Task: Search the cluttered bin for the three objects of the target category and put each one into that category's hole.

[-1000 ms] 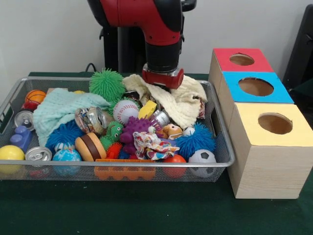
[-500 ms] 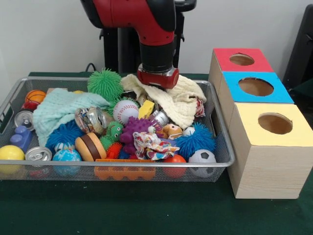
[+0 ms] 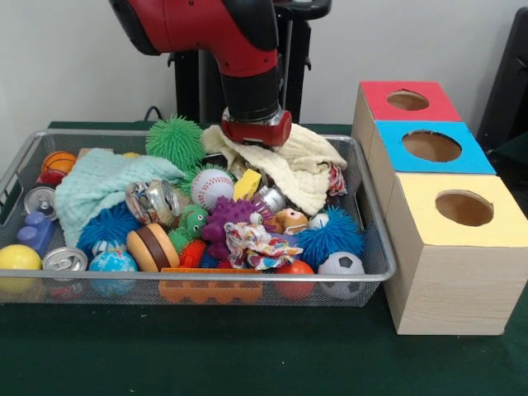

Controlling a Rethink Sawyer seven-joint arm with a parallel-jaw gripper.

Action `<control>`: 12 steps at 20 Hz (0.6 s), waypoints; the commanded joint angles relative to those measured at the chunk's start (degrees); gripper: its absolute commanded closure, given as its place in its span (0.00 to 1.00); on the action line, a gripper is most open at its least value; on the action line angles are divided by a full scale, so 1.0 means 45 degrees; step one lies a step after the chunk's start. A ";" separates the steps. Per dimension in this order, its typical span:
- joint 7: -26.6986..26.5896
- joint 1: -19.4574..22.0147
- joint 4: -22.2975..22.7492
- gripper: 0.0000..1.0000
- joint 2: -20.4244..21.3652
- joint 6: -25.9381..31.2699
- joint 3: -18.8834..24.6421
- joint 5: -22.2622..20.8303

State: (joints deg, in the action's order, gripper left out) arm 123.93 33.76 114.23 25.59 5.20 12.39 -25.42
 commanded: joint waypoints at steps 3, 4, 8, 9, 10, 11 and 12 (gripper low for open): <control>-0.3258 0.1613 -0.3158 1.00 0.0132 0.3167 0.1380 -0.1492; -0.3491 0.1690 -0.3307 1.00 0.0183 0.3446 0.1465 -0.1689; -0.3953 0.1920 -0.3800 1.00 0.0224 0.4259 0.1832 -0.2419; -0.4005 0.1980 -0.3849 1.00 0.0224 0.4332 0.1920 -0.2590; -0.4150 0.2099 -0.3937 1.00 0.0209 0.4538 0.2074 -0.2746; -0.4109 0.2167 -0.3937 1.00 0.0222 0.4573 0.2154 -0.2905; -0.4186 0.2285 -0.3956 1.00 0.0225 0.4713 0.2296 -0.3028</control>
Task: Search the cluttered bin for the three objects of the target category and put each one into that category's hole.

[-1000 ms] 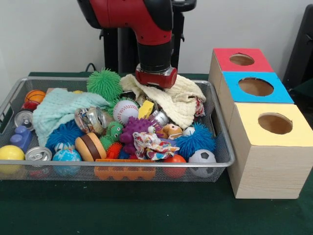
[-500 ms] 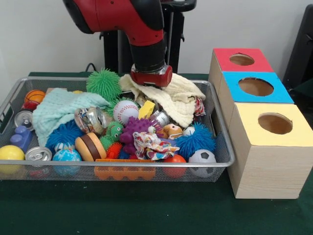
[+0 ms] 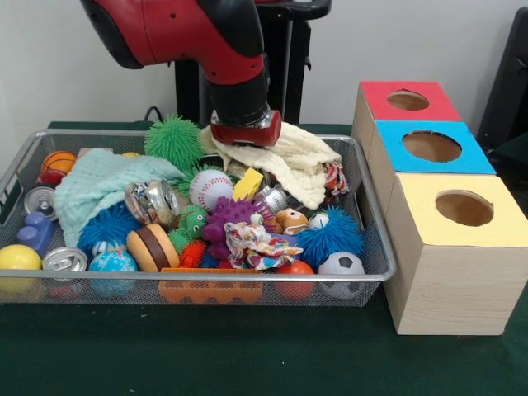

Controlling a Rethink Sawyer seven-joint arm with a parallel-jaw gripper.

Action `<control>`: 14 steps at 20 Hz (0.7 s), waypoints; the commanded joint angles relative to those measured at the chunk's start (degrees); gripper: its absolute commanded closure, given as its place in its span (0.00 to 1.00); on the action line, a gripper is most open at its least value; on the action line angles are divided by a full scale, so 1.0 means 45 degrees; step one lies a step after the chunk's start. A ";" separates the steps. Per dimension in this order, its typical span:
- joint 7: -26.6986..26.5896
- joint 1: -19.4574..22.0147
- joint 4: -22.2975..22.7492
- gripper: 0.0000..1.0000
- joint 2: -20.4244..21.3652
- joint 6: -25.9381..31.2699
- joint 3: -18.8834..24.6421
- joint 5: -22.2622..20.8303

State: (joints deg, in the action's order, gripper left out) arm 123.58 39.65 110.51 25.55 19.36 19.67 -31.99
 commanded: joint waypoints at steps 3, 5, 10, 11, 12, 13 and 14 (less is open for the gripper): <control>-0.4327 0.1288 -0.3190 1.00 0.0283 0.1968 0.1060 -0.1980; -0.4576 0.1500 -0.3297 1.00 0.0286 0.2336 0.1327 -0.2176; -0.5687 0.2031 -0.3699 1.00 0.0245 0.3497 0.2042 -0.2672; -0.5826 0.2113 -0.3751 1.00 0.0242 0.3655 0.2154 -0.2756; -0.6149 0.2210 -0.3855 1.00 0.0225 0.3964 0.2305 -0.2805; -0.6365 0.2309 -0.3928 1.00 0.0198 0.4159 0.2444 -0.2837; -0.6580 0.2409 -0.4000 1.00 0.0172 0.4353 0.2584 -0.2868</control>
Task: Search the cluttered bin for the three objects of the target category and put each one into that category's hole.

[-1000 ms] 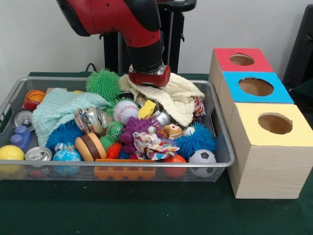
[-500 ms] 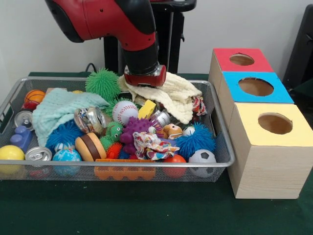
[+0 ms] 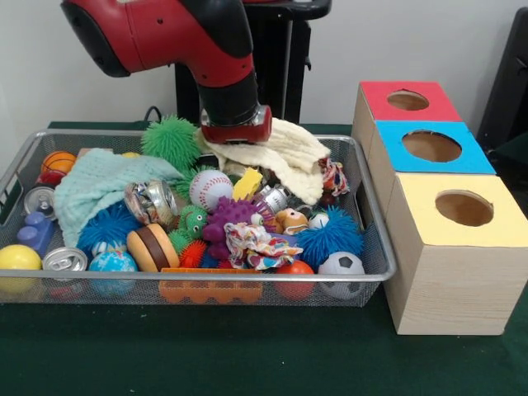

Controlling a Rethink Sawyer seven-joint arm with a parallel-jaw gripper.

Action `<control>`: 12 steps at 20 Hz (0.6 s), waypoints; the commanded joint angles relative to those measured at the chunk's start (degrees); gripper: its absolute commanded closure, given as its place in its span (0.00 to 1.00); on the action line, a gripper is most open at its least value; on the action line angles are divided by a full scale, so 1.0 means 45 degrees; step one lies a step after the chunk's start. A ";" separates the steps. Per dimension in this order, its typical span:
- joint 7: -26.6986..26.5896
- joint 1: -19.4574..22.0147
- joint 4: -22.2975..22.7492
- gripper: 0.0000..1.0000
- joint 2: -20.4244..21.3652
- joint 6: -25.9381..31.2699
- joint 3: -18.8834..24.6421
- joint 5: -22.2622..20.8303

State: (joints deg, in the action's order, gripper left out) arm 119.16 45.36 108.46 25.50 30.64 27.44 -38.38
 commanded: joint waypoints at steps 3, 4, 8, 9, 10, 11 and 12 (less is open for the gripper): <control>-0.6147 0.1287 -0.3818 1.00 0.0137 0.2367 0.1110 -0.1547; -0.6356 0.1288 -0.3942 1.00 0.0133 0.2577 0.1163 -0.1586; -0.6799 0.1339 -0.4257 1.00 0.0112 0.2946 0.1340 -0.1644; -0.6832 0.1346 -0.4299 1.00 0.0112 0.2978 0.1349 -0.1651; -0.6858 0.1341 -0.4358 1.00 0.0106 0.2966 0.1369 -0.1677; -0.6884 0.1335 -0.4418 1.00 0.0100 0.2954 0.1389 -0.1703; -0.6945 0.1336 -0.4492 1.00 0.0090 0.2921 0.1425 -0.1745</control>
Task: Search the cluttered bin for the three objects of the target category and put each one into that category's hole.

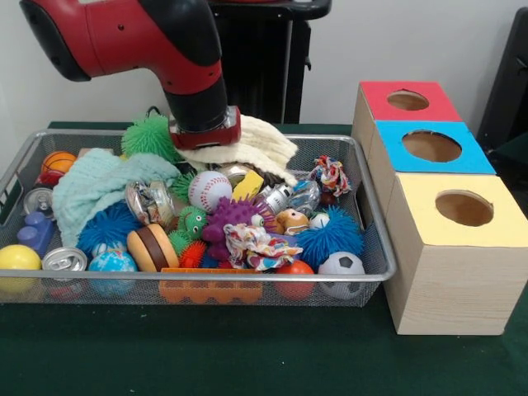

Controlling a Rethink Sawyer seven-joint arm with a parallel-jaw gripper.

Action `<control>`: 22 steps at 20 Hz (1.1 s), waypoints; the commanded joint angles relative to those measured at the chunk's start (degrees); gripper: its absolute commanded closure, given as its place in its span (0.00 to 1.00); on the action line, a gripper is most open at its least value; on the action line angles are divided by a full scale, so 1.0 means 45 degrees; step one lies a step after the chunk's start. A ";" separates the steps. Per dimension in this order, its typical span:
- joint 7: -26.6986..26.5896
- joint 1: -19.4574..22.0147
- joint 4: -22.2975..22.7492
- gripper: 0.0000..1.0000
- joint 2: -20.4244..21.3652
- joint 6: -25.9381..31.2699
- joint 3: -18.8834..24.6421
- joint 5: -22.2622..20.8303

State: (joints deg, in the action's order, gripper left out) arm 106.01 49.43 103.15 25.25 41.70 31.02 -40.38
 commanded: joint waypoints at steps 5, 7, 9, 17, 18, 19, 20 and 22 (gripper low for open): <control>-0.4584 0.0494 -0.3628 1.00 0.0039 0.0747 0.0756 -0.1222; -0.4869 0.0573 -0.3719 1.00 -0.0032 0.0846 0.0848 -0.1192; -0.5037 0.0659 -0.3764 1.00 -0.0081 0.0842 0.0937 -0.1223; -0.5912 0.1139 -0.3905 1.00 -0.0342 0.0884 0.1485 -0.1417; -0.6077 0.1193 -0.3963 1.00 -0.0386 0.0953 0.1546 -0.1418; -0.6215 0.1233 -0.4028 1.00 -0.0431 0.1006 0.1595 -0.1414; -0.6445 0.1302 -0.4101 1.00 -0.0496 0.1107 0.1670 -0.1390; -0.6829 0.1425 -0.4202 1.00 -0.0594 0.1201 0.1804 -0.1396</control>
State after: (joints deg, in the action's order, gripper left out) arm 98.34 52.81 99.57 23.14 46.88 35.30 -40.42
